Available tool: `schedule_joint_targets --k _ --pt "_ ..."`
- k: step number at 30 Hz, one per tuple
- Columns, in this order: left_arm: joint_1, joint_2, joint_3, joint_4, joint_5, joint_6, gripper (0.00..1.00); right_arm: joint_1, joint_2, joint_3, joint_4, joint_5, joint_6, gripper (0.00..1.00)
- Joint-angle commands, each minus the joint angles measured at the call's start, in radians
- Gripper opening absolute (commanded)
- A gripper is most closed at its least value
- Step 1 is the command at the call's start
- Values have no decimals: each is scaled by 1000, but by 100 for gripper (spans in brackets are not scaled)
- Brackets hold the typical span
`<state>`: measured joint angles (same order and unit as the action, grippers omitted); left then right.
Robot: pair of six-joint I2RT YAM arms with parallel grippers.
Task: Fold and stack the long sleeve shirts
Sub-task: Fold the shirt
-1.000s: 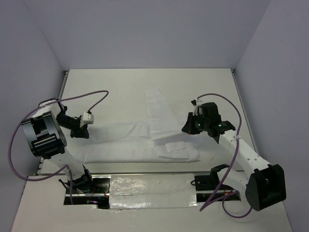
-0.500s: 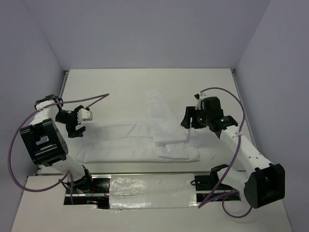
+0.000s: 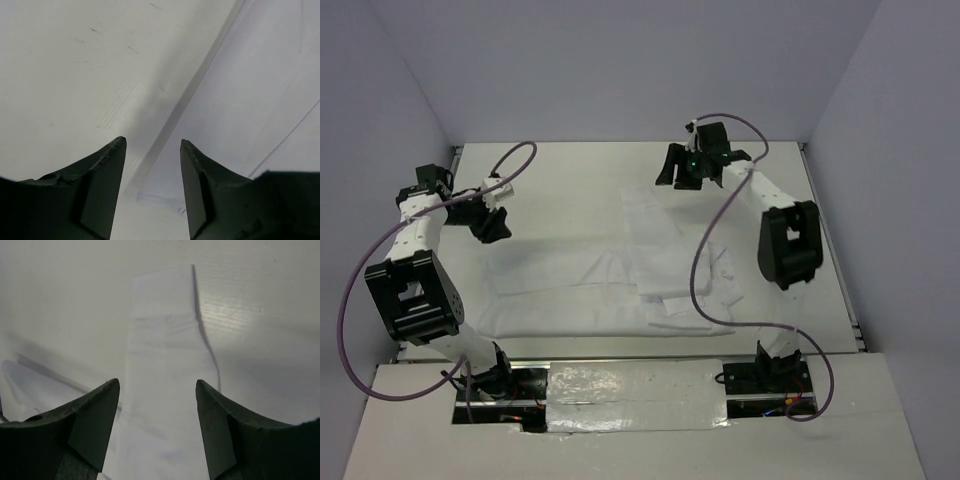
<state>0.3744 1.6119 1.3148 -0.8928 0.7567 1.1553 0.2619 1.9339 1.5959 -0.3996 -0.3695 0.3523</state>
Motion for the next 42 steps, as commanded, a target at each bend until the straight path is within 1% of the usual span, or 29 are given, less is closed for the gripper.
schedule_joint_targets --k 1,2,3,4,5,7,8,11,13,14,17,18,20,22,24,25,27,29,30,33,34,36,37,38,39,42 --pt "-46 -37 -60 173 -23 -291 62 16 195 268 -158 9 79 70" --pt "-69 -30 -66 220 -40 -322 61 20 300 333 -195 29 86 70" --pt "-84 -17 -74 239 -60 -345 61 28 350 393 -270 55 92 70" --pt "-100 -11 -75 258 -98 -397 61 40 394 512 -304 117 100 70" --pt "-132 0 -74 297 -118 -425 62 40 472 565 -350 144 100 71" --pt "-160 14 -65 330 -146 -498 64 66 531 674 -373 211 108 71" --pt "-181 37 -57 347 -151 -526 64 83 572 703 -380 231 119 71" --pt "-212 78 -8 397 -171 -637 64 123 619 757 -398 287 117 71" --pt "-235 129 33 426 -203 -711 64 143 631 747 -390 296 105 69" --pt "-244 147 50 431 -241 -733 64 154 635 740 -392 299 99 69" --pt "-278 258 159 404 -289 -801 65 157 652 719 -409 305 96 67" --pt "-287 275 179 394 -295 -815 65 157 655 714 -409 308 90 59" --pt "-316 310 217 390 -303 -844 65 158 654 705 -401 319 82 54" --pt "-348 319 224 406 -293 -858 66 160 645 693 -389 325 74 45" --pt "-367 332 239 440 -286 -885 68 160 642 699 -390 345 64 41" --pt "-405 342 254 454 -283 -897 70 160 634 699 -393 349 56 42" --pt "-437 382 314 462 -286 -943 71 166 611 691 -381 357 28 45" --pt "-492 443 397 477 -292 -985 73 183 548 635 -326 382 -31 46" --pt "-521 466 424 486 -298 -1044 73 188 525 584 -306 414 -50 47" --pt "-572 574 546 494 -321 -1146 73 188 421 515 -255 437 -72 51" --pt "-586 603 575 489 -354 -1148 74 188 401 501 -246 466 -75 52" --pt "-627 701 679 468 -422 -1209 76 185 347 443 -220 489 -73 53" --pt "-638 701 679 462 -422 -1220 77 185 332 423 -208 488 -73 53" --pt "-649 744 719 454 -457 -1235 78 181 318 405 -191 486 -64 53" --pt "-664 761 736 450 -461 -1267 80 180 294 374 -188 481 -59 53" --pt "-698 802 759 475 -459 -1298 82 172 243 299 -150 457 -39 53"
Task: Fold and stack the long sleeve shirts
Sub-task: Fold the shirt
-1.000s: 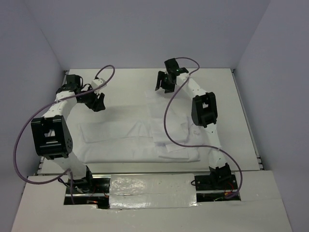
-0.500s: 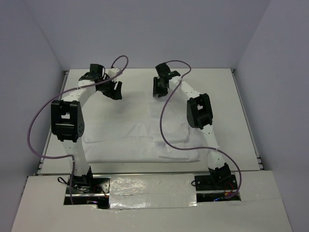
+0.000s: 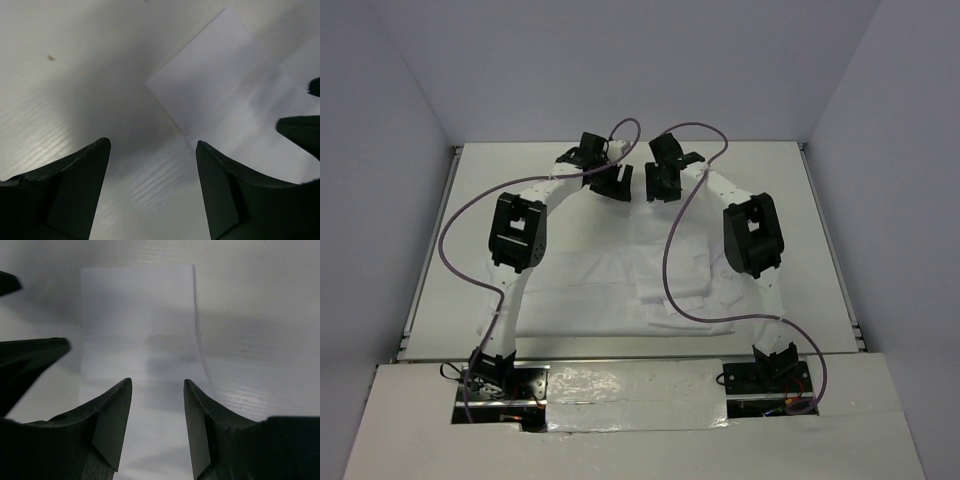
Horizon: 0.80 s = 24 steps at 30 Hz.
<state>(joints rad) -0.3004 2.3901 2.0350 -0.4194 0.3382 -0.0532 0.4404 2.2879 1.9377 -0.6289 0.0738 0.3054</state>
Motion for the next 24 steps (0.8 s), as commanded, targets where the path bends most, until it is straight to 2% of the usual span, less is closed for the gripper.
schedule_joint_targets --k 1,5,8,14,16,17,18,20,21,24 --pt "-29 33 39 11 -53 -89 83 -12 -123 -61 95 6 15 54" --pt "-65 55 40 44 -85 -102 86 -49 -203 -175 139 -69 78 54" --pt "-77 90 74 16 -119 -122 86 -55 -278 -262 185 -48 83 53" --pt "-121 106 30 -18 -159 -111 82 -55 -370 -356 202 26 60 53" --pt "-135 109 13 -10 -163 -112 75 -54 -395 -374 210 44 57 53" --pt "-140 115 14 -7 -157 -109 71 -54 -401 -393 213 47 57 53" --pt "-147 125 25 -9 -140 -108 59 -55 -412 -399 213 56 57 52" --pt "-154 135 34 -10 -114 -112 50 -54 -423 -420 210 58 61 52" --pt "-154 136 34 -4 -94 -115 34 -52 -436 -430 209 64 64 52" --pt "-154 139 30 5 -64 -142 0 -55 -471 -482 230 70 74 51"
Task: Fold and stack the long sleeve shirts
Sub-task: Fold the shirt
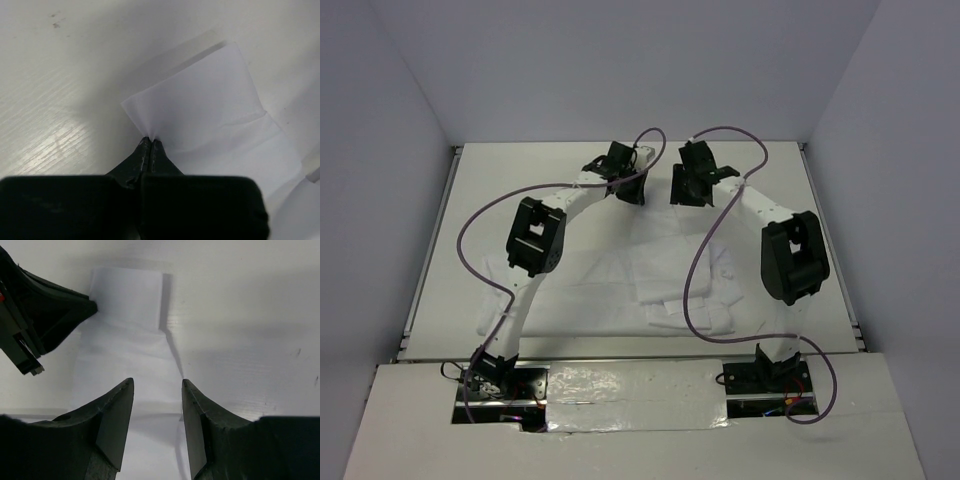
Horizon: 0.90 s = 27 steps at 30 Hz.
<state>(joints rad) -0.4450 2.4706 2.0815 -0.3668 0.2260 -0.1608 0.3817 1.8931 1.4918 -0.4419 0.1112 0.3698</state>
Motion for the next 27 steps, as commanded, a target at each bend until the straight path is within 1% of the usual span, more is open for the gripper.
schedule_joint_targets --k 1,3,5,6,7,9,11,12,13,14,18,21,23,25,26,27 --pt "-9 51 -24 -41 65 -39 0 3 -84 -47 52 31 9 50" --pt "-6 25 -43 -24 91 -40 0 -3 -103 -76 55 15 15 50" --pt "-4 -8 -66 26 128 -40 0 -10 -132 -109 69 -22 18 49" --pt "-4 -57 -102 55 139 -36 0 -12 -146 -123 77 -33 17 48" --pt "-4 -82 -122 127 153 -31 0 -15 -179 -155 98 -42 12 48" --pt "-4 -140 -140 176 208 -19 0 -14 -222 -188 118 -64 -11 47" --pt "-3 -153 -107 169 257 1 0 -15 -301 -243 141 -73 -20 47" --pt "-3 -166 -86 166 304 6 0 -18 -330 -264 164 -91 -31 47" --pt "-3 -177 -83 181 326 12 0 -23 -394 -313 175 -103 -34 47" --pt "-3 -196 -87 190 375 12 0 -24 -429 -339 187 -132 -35 47" --pt "-4 -258 -119 212 488 39 0 -44 -587 -458 226 -194 -26 48" --pt "-8 -320 -198 238 568 130 0 -75 -686 -553 221 -244 3 48" --pt "-12 -354 -253 230 604 193 0 -86 -742 -584 210 -254 14 48" --pt "-29 -395 -312 206 653 312 0 -92 -793 -623 192 -248 14 48" --pt "-37 -410 -330 162 665 366 0 -95 -811 -634 187 -243 15 48" --pt "-46 -424 -348 132 693 497 0 -96 -847 -656 181 -242 17 48"
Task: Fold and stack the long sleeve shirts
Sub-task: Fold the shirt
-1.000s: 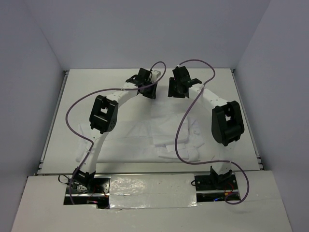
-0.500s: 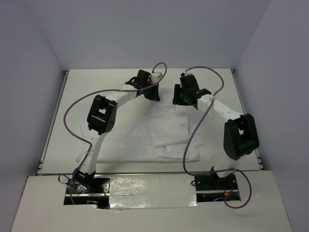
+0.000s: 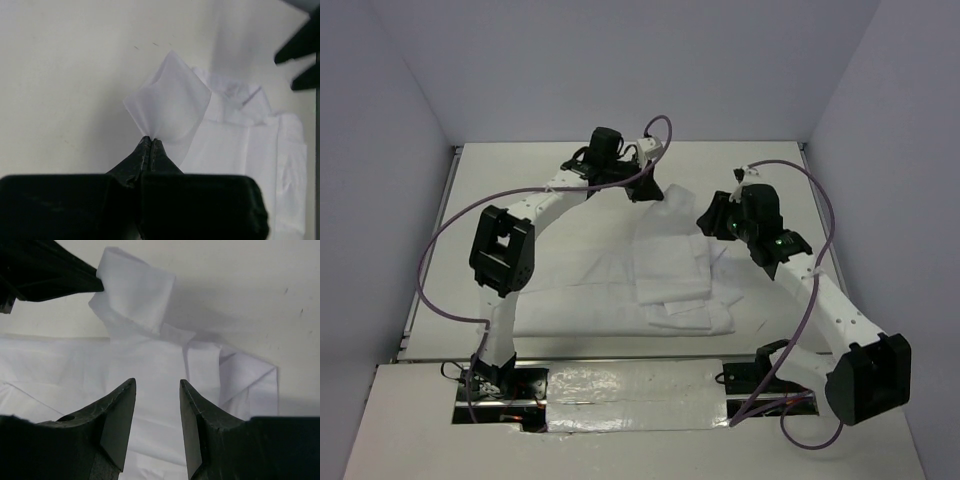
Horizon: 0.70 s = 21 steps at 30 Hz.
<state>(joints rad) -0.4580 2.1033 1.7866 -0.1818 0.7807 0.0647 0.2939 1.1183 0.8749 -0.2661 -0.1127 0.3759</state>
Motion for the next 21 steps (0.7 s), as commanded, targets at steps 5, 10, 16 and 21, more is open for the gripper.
schedule_joint_targets --k 5,10,16,21 --pt "-82 -161 -211 -218 173 662 0 -29 -162 -80 -7 -16 12 48" --pt "-145 -247 -374 -188 143 863 0 -27 -224 -137 -4 -27 18 48" --pt "-174 -282 -452 -261 135 1144 0 -25 -226 -183 -18 -65 31 48" --pt "-194 -279 -466 -413 111 1448 0 2 -213 -220 7 -93 41 60"
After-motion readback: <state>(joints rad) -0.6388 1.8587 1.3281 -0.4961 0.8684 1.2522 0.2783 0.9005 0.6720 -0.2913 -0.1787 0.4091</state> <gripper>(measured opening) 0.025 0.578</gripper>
